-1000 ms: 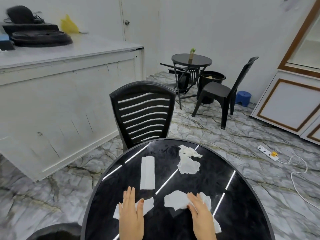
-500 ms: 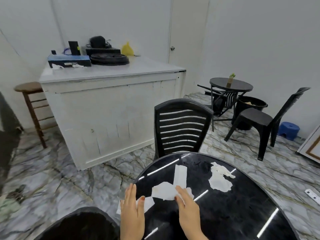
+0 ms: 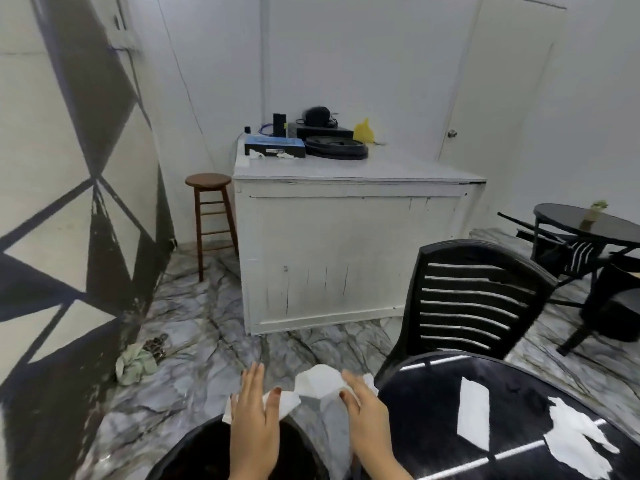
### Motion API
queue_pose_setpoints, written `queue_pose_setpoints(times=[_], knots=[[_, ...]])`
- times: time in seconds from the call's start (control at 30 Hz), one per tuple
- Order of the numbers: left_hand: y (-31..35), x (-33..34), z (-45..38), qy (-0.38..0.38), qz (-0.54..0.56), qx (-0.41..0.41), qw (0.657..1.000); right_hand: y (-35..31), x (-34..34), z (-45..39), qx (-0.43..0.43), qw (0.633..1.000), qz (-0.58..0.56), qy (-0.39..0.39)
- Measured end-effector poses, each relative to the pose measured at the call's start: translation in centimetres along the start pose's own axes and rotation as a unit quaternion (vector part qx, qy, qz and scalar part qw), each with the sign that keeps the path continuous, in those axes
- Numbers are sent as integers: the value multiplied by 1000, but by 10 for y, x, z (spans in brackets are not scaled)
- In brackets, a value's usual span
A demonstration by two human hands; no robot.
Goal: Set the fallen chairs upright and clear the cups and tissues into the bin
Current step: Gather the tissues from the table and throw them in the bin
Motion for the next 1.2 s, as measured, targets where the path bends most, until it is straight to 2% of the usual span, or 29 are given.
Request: queue_pose_setpoints(times=[0.27,0.53,0.67,0.83,1.07,1.2], knots=[[-63,-75,-20,23,-38,-34,998,-24,105,-8,-3,997,58,-42],[-110,-87,-28,8,-70,-41,997,-3,167,-4,21,994,63,-87],[-148,-71,-25,-12,-100,-42,994,38,192,1,33,989,84,-114],[-220,-35,-7,-54,-121,-54,990,122,224,19,60,986,71,-141],[-316,17,34,-101,-67,-121,985,227,271,49,91,974,87,-188],[-345,26,51,-137,-170,-149,965,260,294,65,85,920,242,-298]])
Point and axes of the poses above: each hand's wrist, its own z-axis away from the middle knuckle, its own x-axis out of the palm, y = z × x, the point moved 10 cm from there along -z, towards the middle knuckle, and after that the axes turned 2 degrees about -x, right-handed, at the moved point
